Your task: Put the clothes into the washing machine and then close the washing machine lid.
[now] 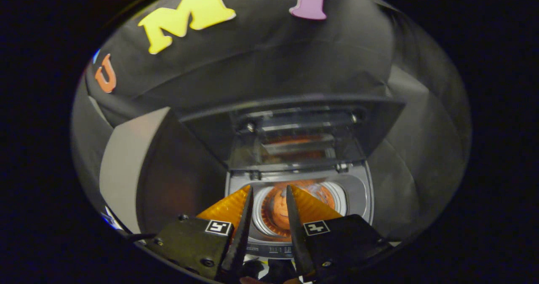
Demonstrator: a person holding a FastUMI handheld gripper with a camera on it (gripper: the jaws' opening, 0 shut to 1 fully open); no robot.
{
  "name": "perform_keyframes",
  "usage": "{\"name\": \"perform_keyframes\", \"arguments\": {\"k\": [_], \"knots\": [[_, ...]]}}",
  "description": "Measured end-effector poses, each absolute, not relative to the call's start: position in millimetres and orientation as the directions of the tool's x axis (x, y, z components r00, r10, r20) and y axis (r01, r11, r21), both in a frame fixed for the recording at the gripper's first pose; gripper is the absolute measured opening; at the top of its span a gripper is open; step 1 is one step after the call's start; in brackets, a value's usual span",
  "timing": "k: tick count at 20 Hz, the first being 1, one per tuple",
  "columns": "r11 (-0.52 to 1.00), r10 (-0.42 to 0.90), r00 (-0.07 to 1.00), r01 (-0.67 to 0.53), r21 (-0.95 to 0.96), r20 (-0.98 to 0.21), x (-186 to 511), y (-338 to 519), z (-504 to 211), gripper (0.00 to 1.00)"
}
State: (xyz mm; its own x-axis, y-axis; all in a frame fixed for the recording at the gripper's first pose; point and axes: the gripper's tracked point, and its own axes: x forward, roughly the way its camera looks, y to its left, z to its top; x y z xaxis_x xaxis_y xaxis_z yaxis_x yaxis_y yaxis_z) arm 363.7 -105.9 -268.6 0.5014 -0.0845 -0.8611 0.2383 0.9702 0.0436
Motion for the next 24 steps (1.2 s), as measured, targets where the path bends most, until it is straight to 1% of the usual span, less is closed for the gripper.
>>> {"name": "perform_keyframes", "arguments": {"k": [2, 5, 7, 8, 10, 12, 14, 17, 19, 24], "knots": [[0.980, -0.082, 0.571, 0.197, 0.039, -0.817, 384, -104, -236, 0.49], [0.989, -0.084, 0.659, 0.146, 0.017, -0.748, 419, -105, -194, 0.58], [0.991, -0.107, 0.681, 0.135, -0.020, -0.725, 440, -115, -183, 0.75], [0.990, -0.124, 0.686, 0.139, -0.038, -0.717, 451, -120, -179, 0.76], [0.989, -0.135, 0.695, 0.135, -0.057, -0.706, 473, -128, -176, 0.76], [0.993, -0.115, 0.681, 0.108, -0.056, -0.724, 482, -130, -189, 0.76], [0.992, -0.120, 0.665, 0.105, -0.067, -0.737, 493, -137, -199, 0.76], [0.990, -0.134, 0.654, 0.116, -0.076, -0.745, 511, -148, -214, 0.76], [0.989, -0.139, 0.627, 0.132, -0.071, -0.767, 516, -155, -229, 0.76], [0.983, -0.156, 0.574, 0.173, -0.067, -0.803, 513, -169, -261, 0.76]]}}
